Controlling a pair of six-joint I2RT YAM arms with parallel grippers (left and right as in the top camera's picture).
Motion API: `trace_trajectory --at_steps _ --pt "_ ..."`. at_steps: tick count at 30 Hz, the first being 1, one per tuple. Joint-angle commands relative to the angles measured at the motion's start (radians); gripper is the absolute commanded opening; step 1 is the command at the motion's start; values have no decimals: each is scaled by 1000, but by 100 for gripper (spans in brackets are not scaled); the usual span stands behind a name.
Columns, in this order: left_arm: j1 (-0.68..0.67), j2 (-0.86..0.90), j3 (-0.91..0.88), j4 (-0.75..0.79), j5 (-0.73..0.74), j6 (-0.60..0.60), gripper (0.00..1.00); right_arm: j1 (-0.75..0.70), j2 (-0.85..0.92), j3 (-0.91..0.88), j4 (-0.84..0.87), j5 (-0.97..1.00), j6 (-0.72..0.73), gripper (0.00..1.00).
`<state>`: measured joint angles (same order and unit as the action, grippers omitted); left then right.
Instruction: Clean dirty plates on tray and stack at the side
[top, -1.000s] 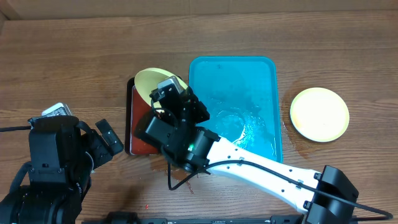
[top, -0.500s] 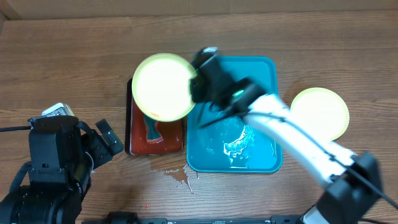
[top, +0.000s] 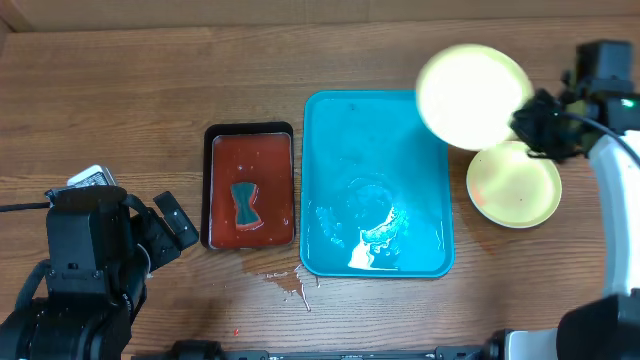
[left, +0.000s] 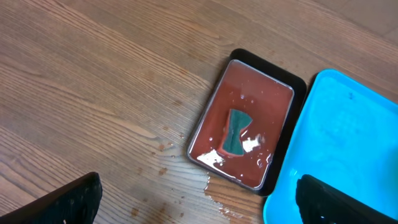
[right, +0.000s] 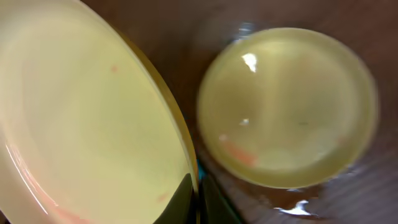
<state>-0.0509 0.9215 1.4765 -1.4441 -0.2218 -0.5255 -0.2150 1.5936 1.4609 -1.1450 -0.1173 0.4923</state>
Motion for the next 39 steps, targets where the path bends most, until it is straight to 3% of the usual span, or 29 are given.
trace_trajectory --at_steps 1,7,15,16,19,21,28,39 --pt "-4 1 4 4 -21 -21 100 -62 40 -103 -5 82 -10 4" --pt "-4 1 4 4 -21 -21 100 -204 63 -285 81 -8 -55 4" --pt "-4 1 4 4 -21 -21 100 -298 63 -373 147 -48 -50 4" --pt "-4 1 4 4 -21 -21 100 -302 63 -373 149 -50 -50 7" --pt "-4 1 4 4 -21 -21 99 -303 63 -372 144 -67 -51 40" --pt "-4 1 4 4 -21 -21 100 -303 60 -370 131 -103 -51 47" --pt "-4 1 4 4 -21 -21 100 -278 -42 -364 95 -261 -82 51" --pt "-4 1 4 4 -21 -21 100 -69 -445 -364 116 -349 -180 61"
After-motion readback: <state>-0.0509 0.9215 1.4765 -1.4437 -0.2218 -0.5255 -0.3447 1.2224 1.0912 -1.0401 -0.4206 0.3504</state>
